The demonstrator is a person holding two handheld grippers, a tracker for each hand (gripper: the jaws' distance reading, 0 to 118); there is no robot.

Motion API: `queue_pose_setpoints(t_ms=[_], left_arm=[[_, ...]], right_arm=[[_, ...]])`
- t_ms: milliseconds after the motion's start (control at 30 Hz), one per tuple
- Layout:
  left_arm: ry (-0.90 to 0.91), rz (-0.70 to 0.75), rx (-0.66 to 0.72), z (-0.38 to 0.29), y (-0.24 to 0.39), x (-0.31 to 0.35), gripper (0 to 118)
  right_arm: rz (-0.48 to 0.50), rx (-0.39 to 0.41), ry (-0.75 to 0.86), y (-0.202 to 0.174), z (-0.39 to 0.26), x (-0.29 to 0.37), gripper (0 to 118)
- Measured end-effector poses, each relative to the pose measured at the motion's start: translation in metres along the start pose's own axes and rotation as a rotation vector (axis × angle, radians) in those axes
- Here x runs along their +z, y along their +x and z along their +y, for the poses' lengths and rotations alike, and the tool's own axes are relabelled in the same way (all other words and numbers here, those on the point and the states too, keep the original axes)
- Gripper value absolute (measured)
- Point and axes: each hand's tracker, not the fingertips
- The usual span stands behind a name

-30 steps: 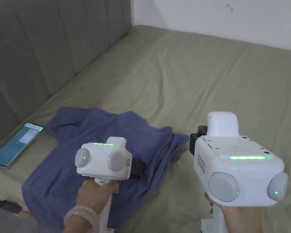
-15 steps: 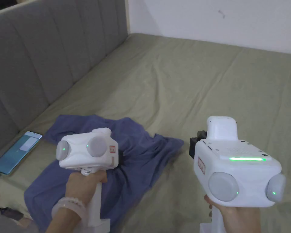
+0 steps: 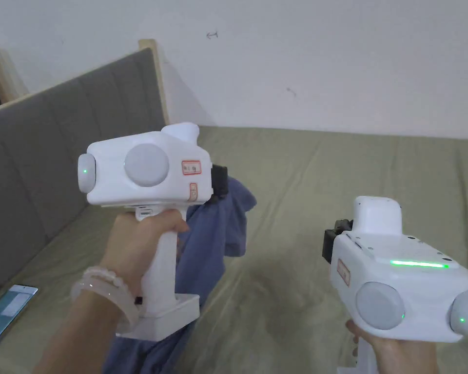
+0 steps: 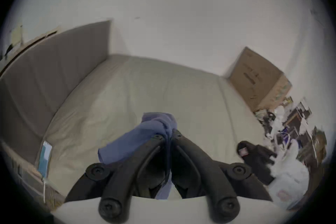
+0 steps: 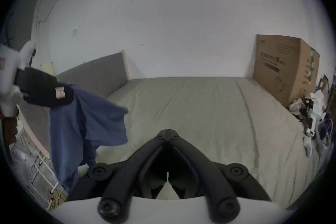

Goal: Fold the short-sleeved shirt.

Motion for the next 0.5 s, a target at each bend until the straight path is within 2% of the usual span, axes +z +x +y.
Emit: queue_pose_setpoints(t_ms=[133, 167, 300, 433, 500], left_arm=[[0.048, -0.169, -0.068, 0.024, 0.072, -0.008, 3], [0.068, -0.219, -0.041, 0.029, 0.092, -0.010, 3], [0.071, -0.373, -0.092, 0.032, 0.167, -0.032, 3], [-0.021, -0.449, -0.139, -0.002, 0.215, -0.064, 3], [-0.119, -0.455, -0.130, -0.040, 0.231, -0.095, 3]], right_arm=[[-0.099, -0.052, 0.049, 0.049, 0.017, 0.025, 0], [-0.130, -0.065, 0.069, 0.062, 0.019, 0.032, 0], [-0.261, -0.085, 0.103, 0.116, 0.023, 0.060, 0], [-0.368, -0.124, 0.096, 0.166, 0.019, 0.085, 0], [-0.412, -0.140, 0.080, 0.187, 0.013, 0.093, 0]])
